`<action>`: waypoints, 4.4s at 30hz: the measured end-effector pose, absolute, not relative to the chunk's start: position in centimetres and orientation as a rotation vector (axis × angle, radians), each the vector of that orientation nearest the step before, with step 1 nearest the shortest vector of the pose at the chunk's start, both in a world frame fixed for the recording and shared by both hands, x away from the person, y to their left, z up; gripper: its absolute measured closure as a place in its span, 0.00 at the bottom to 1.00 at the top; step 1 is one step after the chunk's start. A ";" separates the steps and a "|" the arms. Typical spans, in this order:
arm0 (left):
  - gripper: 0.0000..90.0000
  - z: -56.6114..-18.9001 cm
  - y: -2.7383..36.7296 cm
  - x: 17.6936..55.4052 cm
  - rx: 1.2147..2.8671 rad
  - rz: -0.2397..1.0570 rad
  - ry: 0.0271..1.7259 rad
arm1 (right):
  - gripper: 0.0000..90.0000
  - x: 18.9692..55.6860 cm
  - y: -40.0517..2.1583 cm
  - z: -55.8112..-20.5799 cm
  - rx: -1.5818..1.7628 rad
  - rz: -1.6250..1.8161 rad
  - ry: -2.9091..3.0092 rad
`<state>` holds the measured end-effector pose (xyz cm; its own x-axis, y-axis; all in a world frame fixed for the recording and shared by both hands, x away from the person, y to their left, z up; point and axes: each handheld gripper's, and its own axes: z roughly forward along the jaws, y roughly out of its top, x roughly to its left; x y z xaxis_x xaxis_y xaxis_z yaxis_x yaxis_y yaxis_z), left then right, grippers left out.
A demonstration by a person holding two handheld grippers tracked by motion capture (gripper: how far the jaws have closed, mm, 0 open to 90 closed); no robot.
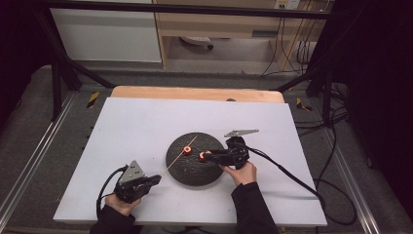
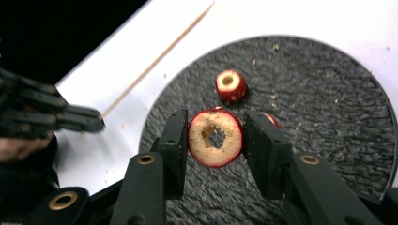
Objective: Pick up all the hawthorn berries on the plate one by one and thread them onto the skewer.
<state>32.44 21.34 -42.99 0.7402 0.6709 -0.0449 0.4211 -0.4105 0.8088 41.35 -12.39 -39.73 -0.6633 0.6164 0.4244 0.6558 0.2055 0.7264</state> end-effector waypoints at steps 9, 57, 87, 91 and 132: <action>0.98 -42.9 21.1 32.3 2.051 0.362 0.825 | 0.69 40.7 -13.3 -39.9 -1.329 -1.712 -2.248; 0.98 -42.5 19.5 31.2 1.907 0.336 0.816 | 0.69 41.6 -11.9 -40.7 -1.447 -2.417 -1.433; 0.98 -42.9 18.0 31.0 1.858 0.323 0.816 | 0.69 41.5 -11.3 -41.4 -1.427 -2.487 -1.265; 0.98 -42.9 17.9 31.0 1.857 0.320 0.820 | 0.69 41.5 -11.3 -41.4 -1.426 -2.481 -1.263; 0.98 -43.2 17.1 31.6 1.818 0.286 0.897 | 0.70 38.4 -8.1 -44.7 -1.405 -2.329 -1.434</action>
